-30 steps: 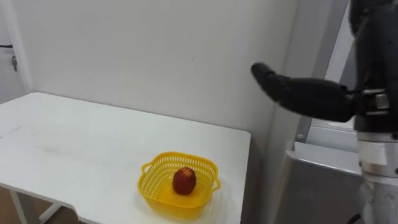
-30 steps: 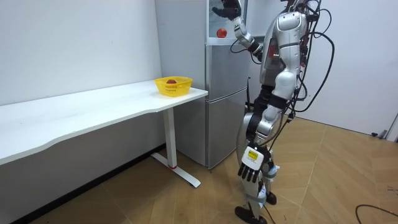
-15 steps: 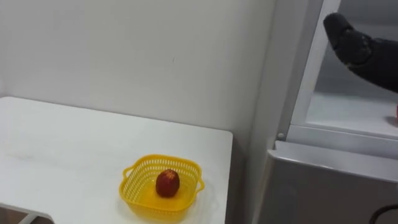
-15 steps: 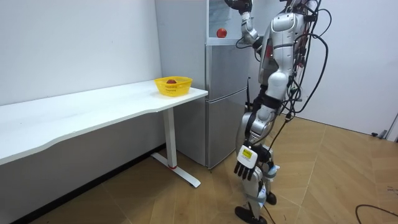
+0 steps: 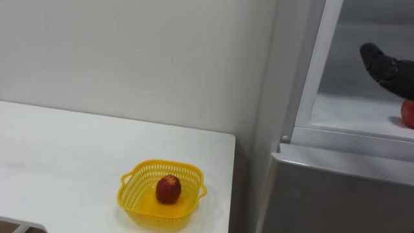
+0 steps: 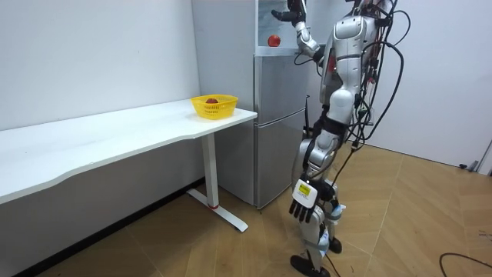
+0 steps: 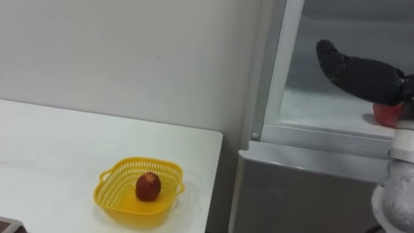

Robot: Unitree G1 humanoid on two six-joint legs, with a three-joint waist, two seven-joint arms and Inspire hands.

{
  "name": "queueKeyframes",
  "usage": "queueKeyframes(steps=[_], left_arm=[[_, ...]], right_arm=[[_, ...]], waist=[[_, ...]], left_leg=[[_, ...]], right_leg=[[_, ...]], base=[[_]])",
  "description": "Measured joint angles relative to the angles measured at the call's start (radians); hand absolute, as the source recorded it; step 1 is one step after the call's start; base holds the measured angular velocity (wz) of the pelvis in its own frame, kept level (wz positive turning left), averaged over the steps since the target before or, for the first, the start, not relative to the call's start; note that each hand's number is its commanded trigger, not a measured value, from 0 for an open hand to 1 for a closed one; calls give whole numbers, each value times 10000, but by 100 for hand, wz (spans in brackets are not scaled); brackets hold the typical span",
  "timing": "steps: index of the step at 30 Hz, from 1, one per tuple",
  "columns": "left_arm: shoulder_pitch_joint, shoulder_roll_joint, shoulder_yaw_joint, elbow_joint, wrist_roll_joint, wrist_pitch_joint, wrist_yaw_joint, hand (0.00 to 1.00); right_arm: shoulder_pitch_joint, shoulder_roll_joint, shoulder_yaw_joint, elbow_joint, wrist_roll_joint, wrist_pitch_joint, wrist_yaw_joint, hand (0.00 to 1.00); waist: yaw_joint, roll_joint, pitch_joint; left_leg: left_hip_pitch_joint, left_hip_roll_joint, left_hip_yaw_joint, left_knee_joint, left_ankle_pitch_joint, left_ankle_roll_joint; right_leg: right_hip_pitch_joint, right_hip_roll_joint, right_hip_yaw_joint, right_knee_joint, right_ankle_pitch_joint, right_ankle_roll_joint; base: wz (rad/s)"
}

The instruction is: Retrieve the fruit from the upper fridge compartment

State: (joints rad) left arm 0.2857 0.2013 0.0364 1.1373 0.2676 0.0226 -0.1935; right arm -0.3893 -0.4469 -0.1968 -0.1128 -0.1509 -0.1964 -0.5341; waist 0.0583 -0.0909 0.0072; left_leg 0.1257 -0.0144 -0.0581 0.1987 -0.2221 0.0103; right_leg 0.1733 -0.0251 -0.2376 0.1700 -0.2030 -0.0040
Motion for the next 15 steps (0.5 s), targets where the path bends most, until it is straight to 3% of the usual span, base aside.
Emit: queueKeyframes(steps=[3, 10, 15], left_arm=[[97, 2, -1, -1, -5, 1, -116, 0], [138, 21, -8, -12, -5, 10, -107, 0], [148, 104, -1, -100, -9, 18, -52, 0]], right_arm=[[-22, -375, -22, 701, 404, 91, 10, 0], [-29, -556, -24, 1415, 688, 421, -12, 0], [-29, -784, -24, 1566, 821, 468, -100, 0]], waist=[[22, -81, -35], [15, -249, -102], [15, -272, -98]], left_leg=[[11, -4, -8, 21, 2, 1], [-107, 4, -12, 66, 3, 1], [-145, -5, -11, 72, 3, 2]], right_leg=[[-8, 1, 5, -2, 0, 0], [-172, -4, -33, 31, 1, 0], [-176, -24, -55, 80, 1, -1]], base=[[0], [0], [0]])
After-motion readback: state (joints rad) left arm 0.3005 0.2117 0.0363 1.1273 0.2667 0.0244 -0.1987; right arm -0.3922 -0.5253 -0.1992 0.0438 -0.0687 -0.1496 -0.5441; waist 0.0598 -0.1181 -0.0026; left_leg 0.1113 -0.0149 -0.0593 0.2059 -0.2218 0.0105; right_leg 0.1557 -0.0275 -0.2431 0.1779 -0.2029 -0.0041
